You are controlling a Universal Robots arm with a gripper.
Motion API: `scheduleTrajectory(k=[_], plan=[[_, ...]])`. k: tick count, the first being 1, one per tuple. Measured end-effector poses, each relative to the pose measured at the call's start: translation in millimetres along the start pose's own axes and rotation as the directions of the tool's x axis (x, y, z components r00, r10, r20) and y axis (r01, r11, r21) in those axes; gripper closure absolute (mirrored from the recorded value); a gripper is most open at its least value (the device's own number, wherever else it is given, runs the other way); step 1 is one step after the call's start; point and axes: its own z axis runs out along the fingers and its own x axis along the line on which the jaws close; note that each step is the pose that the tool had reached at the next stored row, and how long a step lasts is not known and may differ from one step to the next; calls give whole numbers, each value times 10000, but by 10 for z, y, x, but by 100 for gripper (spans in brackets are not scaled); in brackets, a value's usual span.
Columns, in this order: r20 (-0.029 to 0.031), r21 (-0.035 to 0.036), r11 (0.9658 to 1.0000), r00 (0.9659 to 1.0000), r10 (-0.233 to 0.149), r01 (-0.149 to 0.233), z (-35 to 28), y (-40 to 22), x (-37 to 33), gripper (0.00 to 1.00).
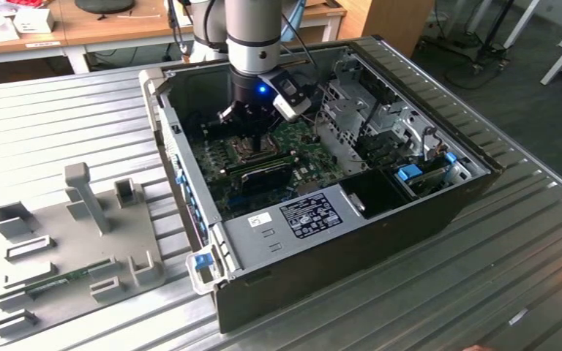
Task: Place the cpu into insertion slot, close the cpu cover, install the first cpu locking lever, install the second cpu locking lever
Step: 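Install the second cpu locking lever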
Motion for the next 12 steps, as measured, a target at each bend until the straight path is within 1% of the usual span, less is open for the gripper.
scheduleTrajectory(k=[7,12], plan=[[1,-1,10000,10000,1,-1,1,0,3,89],[0,1,10000,10000,0,0,10,-4,36,89]])
